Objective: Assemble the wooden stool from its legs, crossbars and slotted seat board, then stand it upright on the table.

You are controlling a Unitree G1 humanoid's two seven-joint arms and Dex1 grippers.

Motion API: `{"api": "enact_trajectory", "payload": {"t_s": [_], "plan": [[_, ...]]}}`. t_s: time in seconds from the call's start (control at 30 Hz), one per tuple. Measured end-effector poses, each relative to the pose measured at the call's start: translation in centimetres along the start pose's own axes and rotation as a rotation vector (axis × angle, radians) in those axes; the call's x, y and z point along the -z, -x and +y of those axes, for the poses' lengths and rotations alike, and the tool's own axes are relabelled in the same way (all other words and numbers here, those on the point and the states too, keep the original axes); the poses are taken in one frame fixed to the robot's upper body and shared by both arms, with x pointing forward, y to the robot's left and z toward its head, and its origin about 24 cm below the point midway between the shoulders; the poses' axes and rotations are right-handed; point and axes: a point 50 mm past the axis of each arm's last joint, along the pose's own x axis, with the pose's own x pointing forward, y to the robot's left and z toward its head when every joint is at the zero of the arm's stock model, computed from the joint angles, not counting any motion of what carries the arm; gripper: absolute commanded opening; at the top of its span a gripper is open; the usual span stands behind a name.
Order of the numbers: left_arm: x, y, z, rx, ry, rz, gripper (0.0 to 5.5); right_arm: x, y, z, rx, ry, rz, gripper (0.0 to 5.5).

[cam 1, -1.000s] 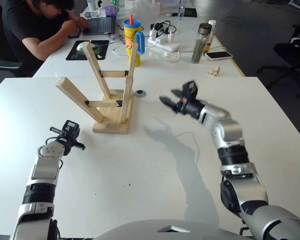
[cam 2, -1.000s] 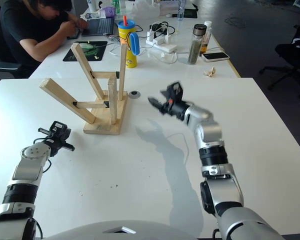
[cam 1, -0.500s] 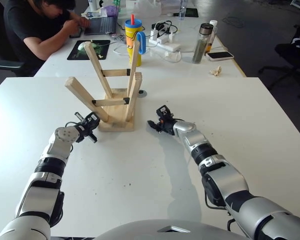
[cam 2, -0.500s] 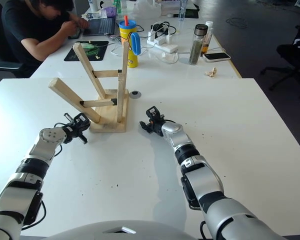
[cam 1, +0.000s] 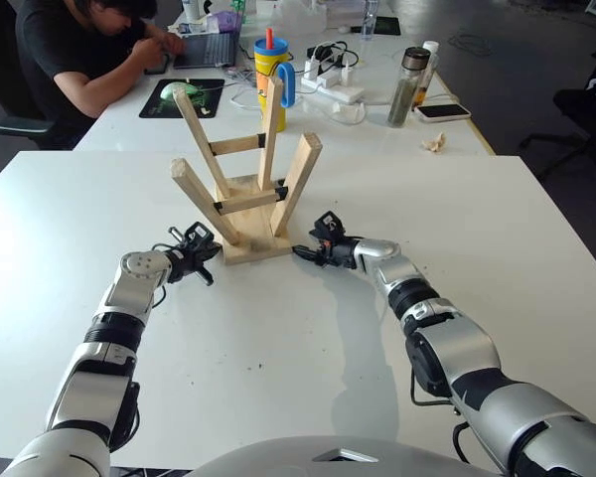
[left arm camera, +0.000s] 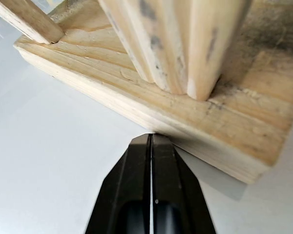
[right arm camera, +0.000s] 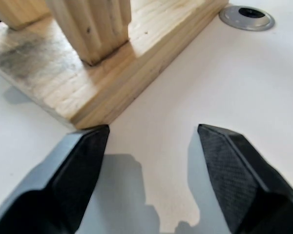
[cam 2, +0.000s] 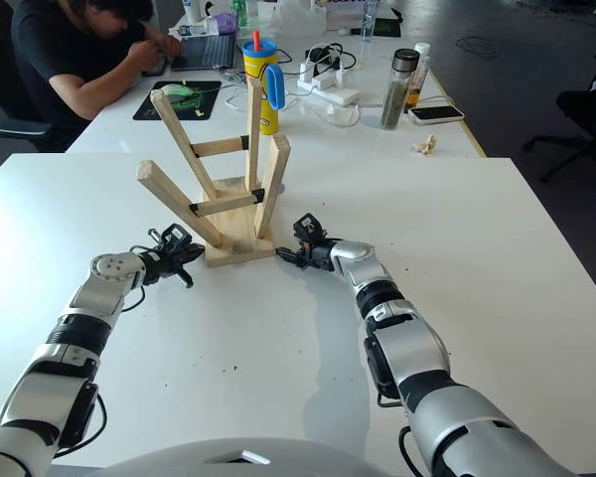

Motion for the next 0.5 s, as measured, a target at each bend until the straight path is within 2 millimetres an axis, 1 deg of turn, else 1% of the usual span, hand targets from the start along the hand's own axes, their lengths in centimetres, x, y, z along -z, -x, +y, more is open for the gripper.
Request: {"api": "enact_trajectory", "payload": {"t_s": [0.07,0.17,0.27,0.33,0.4,0.5], "plan": [[0.0,0.5,-0.8,0.022,0.015,-0.002,0.00,0.4,1.0,0.0,-0.049,0.006,0.005,3.38],[0.0,1.3,-2.2,0.050,0.023,0.003,0.00,1.1,2.7,0.7,-0.105,0.031,0.022,3.38],[0.4,2.5,-3.5,0.064,0.023,0.012,0.00,1.7,4.2,2.4,-0.163,0.056,0.044,3.38],[0.7,3.5,-4.0,0.065,0.026,0.031,0.00,2.2,4.9,4.5,-0.221,0.036,0.046,3.38],[0.8,4.2,-4.3,0.065,0.037,0.043,0.00,2.6,5.4,6.0,-0.261,0.033,0.053,3.38],[1.0,4.9,-4.7,0.052,0.041,0.046,0.00,3.0,5.9,7.2,-0.264,0.041,0.057,3.38]]}}
